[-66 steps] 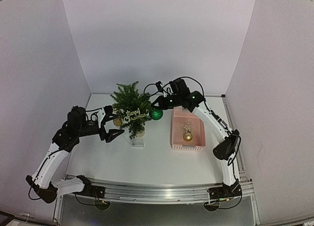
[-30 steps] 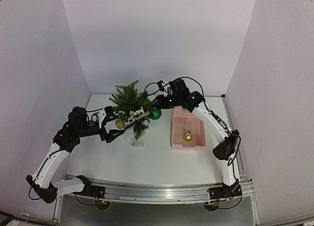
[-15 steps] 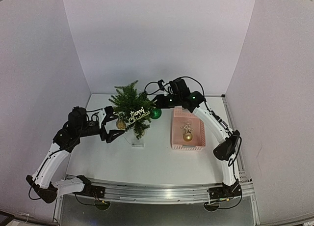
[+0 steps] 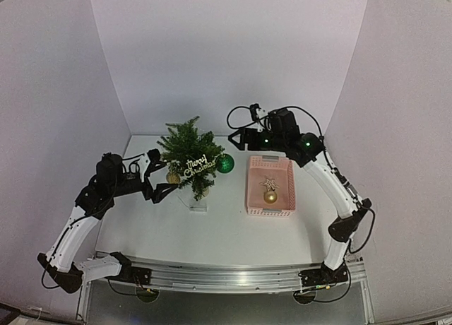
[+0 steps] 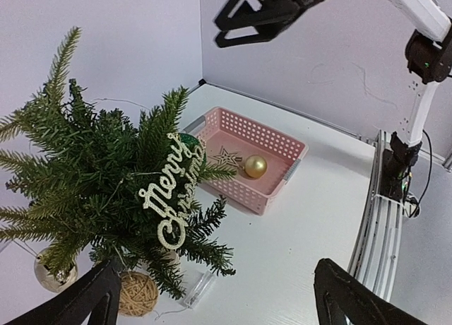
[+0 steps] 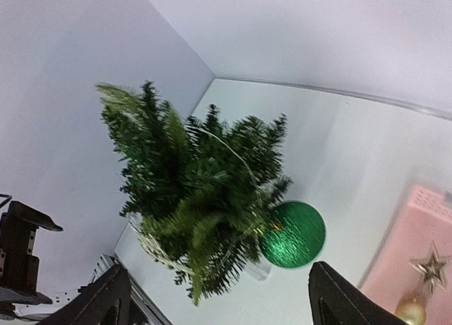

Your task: Decorate the small christmas tree

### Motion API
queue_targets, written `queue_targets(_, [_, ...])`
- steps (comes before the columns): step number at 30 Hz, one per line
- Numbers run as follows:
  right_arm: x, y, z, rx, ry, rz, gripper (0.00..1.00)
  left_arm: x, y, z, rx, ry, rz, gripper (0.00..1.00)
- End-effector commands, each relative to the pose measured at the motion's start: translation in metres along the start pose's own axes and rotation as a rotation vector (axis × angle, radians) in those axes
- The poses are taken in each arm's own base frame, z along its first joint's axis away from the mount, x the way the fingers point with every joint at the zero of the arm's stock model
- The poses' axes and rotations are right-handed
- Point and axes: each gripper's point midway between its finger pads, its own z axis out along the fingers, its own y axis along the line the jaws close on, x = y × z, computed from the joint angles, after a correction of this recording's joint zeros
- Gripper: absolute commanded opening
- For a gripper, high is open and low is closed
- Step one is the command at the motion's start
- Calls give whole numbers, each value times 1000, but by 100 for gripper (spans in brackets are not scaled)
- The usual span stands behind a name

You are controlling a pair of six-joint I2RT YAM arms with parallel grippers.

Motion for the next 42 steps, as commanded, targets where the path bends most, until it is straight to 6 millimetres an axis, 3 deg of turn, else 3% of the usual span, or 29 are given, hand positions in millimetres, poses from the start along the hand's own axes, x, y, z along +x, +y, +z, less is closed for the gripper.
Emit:
queue_targets(1, [0,-67,-48,236,-81,110,87,-20,11,-12,-63,-76,-28,96])
queue_targets(3, [22,-102,-52,326,-42,160,88,-19,18,-12,-80,-84,-54,97])
queue_targets(6, [51,-139,-55,425,26,208,89,-18,23,-11,-94,-92,-64,99])
queue_targets(9, [96,-177,-42,532,185,205,91,-15,30,-10,-115,-89,-85,99])
queue_targets(13, [150,-204,-22,581,417,180,91,-11,44,-9,-153,-85,-113,99])
queue_targets(17, [188,-225,-11,614,573,139,90,-10,57,-10,-196,-85,-124,99])
queue_targets(26, [226,-256,22,619,753,98,87,-10,78,0,-235,-74,-112,100])
queue_targets(32, [241,-284,33,674,804,97,85,-14,87,5,-246,-82,-96,100])
queue_targets(42, [254,-290,47,653,844,123,78,-12,92,6,-258,-78,-110,99])
